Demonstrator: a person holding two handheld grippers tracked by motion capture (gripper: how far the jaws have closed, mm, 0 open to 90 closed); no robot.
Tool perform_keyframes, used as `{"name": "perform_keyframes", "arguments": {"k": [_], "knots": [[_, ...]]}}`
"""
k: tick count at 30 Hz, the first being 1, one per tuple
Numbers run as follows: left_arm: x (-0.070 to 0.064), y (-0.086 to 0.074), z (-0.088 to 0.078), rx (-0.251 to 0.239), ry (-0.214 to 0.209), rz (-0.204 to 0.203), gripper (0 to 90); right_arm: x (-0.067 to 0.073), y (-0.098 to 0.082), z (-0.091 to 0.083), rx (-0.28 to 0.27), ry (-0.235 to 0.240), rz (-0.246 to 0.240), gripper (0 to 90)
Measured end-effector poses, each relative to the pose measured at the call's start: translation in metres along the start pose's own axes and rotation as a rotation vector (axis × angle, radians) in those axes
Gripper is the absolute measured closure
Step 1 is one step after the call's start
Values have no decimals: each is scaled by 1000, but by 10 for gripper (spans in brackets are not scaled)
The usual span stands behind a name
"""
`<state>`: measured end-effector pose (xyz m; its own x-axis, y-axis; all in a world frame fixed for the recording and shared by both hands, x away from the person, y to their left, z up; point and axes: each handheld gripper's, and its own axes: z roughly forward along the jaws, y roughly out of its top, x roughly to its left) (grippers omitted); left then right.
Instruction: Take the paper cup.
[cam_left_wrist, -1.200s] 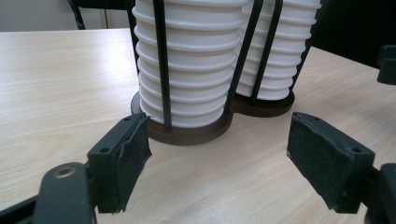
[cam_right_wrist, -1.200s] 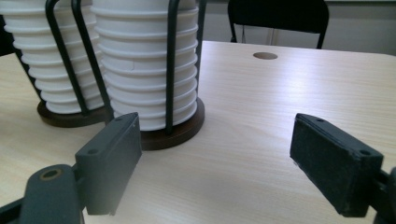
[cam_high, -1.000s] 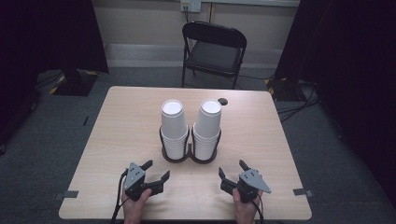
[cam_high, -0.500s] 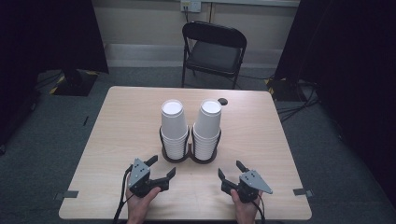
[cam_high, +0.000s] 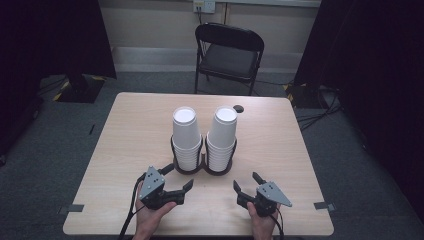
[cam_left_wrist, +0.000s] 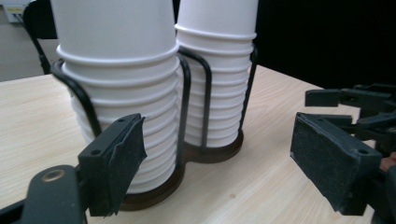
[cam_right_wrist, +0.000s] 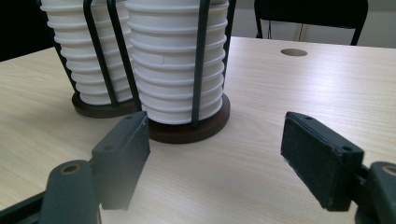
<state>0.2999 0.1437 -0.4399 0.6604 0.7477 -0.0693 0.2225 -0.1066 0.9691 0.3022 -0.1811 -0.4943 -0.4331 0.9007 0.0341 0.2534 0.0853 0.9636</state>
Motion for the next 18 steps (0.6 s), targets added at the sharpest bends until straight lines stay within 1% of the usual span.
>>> {"name": "perform_keyframes", "arguments": {"k": [2, 3, 4, 5, 6, 8, 9, 12, 15, 16, 17, 18], "knots": [[-1, 3, 1, 0, -24, 2, 194, 0, 0, 0, 0, 0, 3, 232], [-1, 3, 1, 0, -24, 2, 196, 0, 0, 0, 0, 0, 3, 232], [-4, 7, 2, -1, -18, 20, 196, -1, 0, 1, 4, 4, 7, 232], [-4, 7, 2, -1, -18, 20, 196, -1, 0, 1, 4, 4, 7, 232], [-5, 9, 3, -2, -26, 27, 196, -1, 0, 1, 6, 4, 8, 232], [-6, 13, 4, -8, -26, 36, 195, 0, 0, 1, 6, 4, 8, 232], [-8, 17, 5, -14, -45, 35, 196, -1, 0, 1, 7, 5, 10, 231], [-9, 21, 6, -15, -50, 45, 196, -1, 0, 1, 7, 5, 10, 231], [-12, 27, 7, -23, -72, 43, 199, -1, 0, 1, 8, 4, 8, 231], [-12, 27, 7, -23, -72, 43, 199, -1, 0, 1, 8, 4, 8, 231], [-13, 28, 6, -30, -85, 42, 199, -1, 0, 1, 8, 4, 8, 230], [-15, 29, 5, -27, -82, 55, 199, 0, 0, 0, 4, 4, 11, 232]]}}
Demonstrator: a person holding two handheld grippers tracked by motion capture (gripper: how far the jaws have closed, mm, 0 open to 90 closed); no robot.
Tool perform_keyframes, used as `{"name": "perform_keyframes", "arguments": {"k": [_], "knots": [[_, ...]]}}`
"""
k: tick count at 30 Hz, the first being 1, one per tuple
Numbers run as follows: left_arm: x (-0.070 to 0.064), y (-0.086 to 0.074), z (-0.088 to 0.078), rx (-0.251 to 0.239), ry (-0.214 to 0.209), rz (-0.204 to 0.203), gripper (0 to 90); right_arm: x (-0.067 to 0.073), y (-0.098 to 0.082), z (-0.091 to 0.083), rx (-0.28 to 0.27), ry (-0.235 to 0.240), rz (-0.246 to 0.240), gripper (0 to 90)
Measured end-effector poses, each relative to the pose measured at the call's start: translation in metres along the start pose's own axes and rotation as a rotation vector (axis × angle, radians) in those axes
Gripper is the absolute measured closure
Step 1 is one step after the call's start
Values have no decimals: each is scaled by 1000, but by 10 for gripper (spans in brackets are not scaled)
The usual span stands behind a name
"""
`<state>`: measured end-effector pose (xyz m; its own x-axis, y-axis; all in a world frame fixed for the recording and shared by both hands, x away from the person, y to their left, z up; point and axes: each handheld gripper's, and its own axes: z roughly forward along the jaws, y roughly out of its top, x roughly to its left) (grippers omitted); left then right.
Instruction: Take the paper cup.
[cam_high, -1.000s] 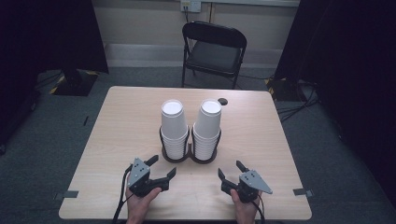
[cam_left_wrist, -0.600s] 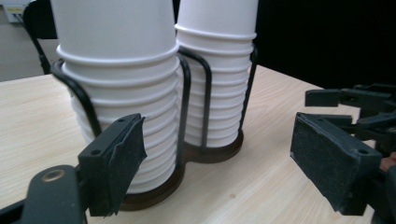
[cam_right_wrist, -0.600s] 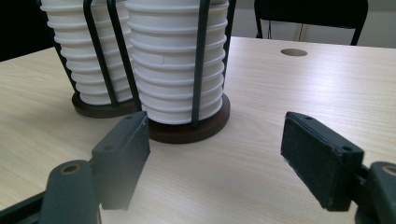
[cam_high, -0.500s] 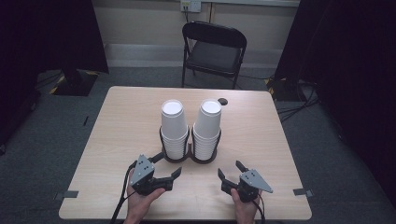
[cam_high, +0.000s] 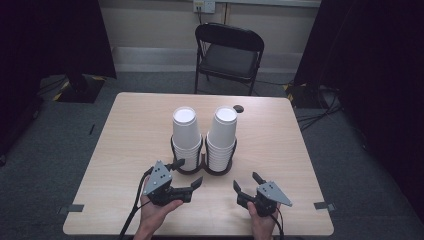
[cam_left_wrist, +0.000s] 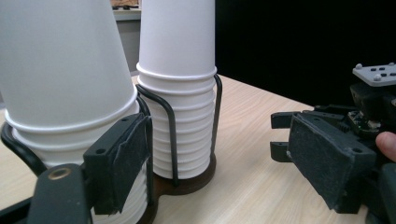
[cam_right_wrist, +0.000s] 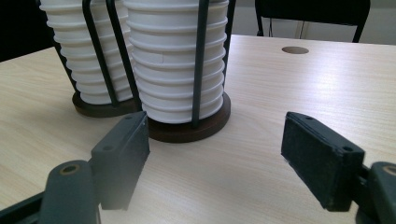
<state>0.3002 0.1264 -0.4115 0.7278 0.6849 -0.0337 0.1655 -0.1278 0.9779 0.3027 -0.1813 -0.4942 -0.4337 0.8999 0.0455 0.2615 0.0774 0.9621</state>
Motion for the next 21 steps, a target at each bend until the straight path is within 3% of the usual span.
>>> {"name": "perform_keyframes", "arguments": {"k": [7, 16, 21], "knots": [[-6, 15, 1, -18, 6, 44, 199, 0, 0, 0, 2, -7, -6, 231], [-9, 35, 5, -59, -3, 57, 199, 0, 0, 0, 1, -10, -3, 230], [-10, 44, 10, -57, -6, 77, 199, 0, 0, 0, -2, -12, 2, 227]]}}
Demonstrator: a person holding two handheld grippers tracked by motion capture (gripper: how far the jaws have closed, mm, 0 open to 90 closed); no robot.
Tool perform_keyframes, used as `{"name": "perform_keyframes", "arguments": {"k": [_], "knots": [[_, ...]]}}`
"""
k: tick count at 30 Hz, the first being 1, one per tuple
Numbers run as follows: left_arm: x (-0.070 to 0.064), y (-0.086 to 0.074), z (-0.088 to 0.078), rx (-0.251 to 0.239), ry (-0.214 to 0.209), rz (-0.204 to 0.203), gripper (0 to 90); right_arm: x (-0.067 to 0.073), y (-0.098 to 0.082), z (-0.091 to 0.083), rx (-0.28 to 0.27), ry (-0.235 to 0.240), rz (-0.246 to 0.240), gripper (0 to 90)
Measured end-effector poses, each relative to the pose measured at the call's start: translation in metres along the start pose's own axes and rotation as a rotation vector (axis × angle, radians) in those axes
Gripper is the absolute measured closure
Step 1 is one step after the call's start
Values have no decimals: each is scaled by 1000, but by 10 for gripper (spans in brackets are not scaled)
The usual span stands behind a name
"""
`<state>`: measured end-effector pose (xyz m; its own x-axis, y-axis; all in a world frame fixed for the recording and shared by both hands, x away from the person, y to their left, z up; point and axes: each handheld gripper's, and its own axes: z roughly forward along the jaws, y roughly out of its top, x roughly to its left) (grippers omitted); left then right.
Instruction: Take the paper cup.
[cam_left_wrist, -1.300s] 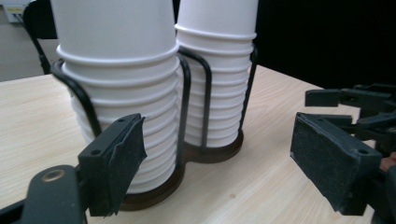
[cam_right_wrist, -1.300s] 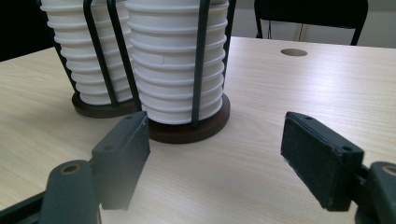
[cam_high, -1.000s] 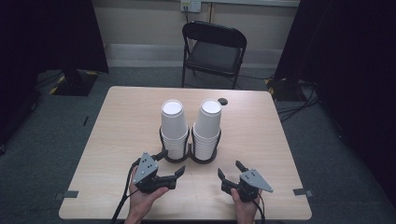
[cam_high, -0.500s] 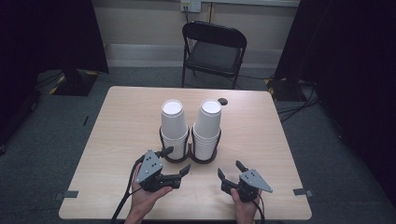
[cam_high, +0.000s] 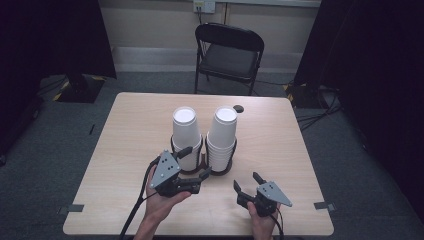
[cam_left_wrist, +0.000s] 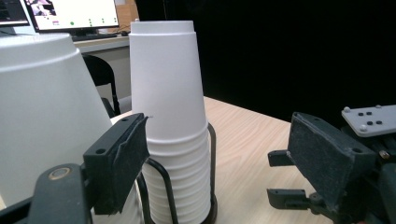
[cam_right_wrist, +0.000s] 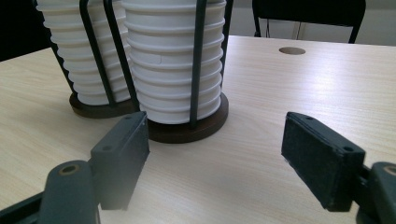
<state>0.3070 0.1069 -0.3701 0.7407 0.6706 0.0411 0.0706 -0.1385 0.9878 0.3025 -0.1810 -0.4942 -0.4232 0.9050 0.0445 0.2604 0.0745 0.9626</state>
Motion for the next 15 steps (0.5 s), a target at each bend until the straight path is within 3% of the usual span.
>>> {"name": "perform_keyframes", "arguments": {"k": [4, 12, 13, 15], "knots": [[0, 8, 5, -2, -2, 19, 199, 0, 0, 0, 4, -1, -3, 226], [3, 20, 11, -23, -13, 19, 199, 0, 0, 0, 4, -2, -3, 225], [2, 25, 13, -23, -2, 60, 199, 0, 0, 0, 4, -1, -2, 226], [3, 28, 14, -24, -2, 67, 198, 0, 0, 0, 4, -1, 0, 226]]}}
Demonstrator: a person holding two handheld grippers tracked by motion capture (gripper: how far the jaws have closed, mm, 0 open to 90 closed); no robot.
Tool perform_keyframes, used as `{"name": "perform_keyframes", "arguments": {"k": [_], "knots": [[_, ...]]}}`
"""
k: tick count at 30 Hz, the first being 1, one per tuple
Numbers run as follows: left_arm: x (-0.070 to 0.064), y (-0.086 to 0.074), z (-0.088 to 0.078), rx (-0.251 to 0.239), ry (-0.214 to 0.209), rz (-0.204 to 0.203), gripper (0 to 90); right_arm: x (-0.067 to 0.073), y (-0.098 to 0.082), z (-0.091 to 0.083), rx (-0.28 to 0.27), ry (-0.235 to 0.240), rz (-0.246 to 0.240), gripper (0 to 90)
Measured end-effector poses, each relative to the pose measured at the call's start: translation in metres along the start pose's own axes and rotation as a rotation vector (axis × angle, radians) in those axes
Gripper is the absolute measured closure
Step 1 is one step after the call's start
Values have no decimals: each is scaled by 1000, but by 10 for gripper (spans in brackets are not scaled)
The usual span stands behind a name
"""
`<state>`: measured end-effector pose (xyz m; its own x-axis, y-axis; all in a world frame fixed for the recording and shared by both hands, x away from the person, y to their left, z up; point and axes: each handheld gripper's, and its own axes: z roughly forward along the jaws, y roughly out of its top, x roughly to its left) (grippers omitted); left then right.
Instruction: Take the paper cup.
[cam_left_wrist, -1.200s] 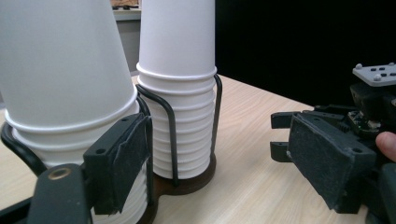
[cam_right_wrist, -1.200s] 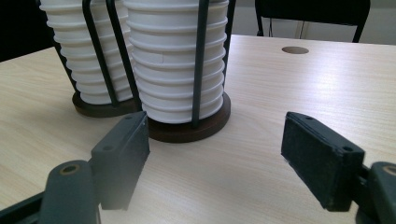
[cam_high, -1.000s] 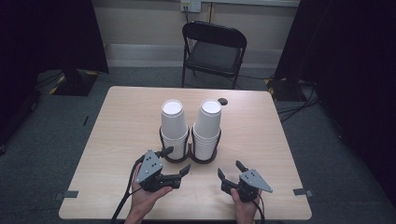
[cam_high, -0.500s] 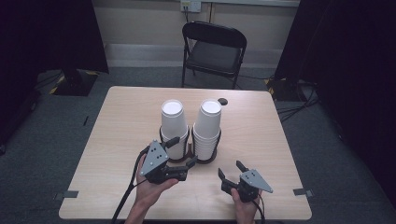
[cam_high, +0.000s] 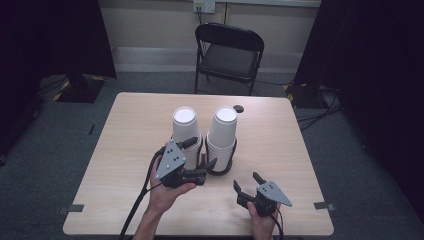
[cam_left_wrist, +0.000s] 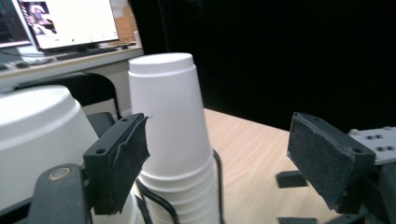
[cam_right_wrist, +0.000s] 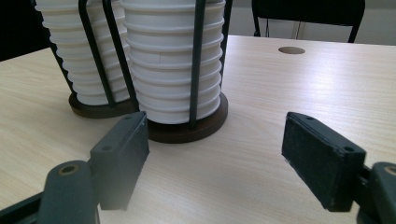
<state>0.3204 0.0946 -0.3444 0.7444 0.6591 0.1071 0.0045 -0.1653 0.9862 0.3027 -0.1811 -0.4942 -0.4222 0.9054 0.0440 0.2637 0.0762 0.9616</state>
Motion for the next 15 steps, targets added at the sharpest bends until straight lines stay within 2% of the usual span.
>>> {"name": "perform_keyframes", "arguments": {"k": [2, 6, 9, 15], "knots": [[2, 4, 1, -11, -22, -9, 197, -1, 0, 0, -6, 2, 5, 226], [6, 10, 6, 4, -13, -4, 190, 0, 0, 0, -4, -2, -2, 226], [9, 15, 12, 17, 1, -30, 190, 0, 0, 0, -6, -1, -1, 226], [11, 22, 19, 17, -22, -34, 190, 0, 0, 0, -5, -5, -4, 226]]}}
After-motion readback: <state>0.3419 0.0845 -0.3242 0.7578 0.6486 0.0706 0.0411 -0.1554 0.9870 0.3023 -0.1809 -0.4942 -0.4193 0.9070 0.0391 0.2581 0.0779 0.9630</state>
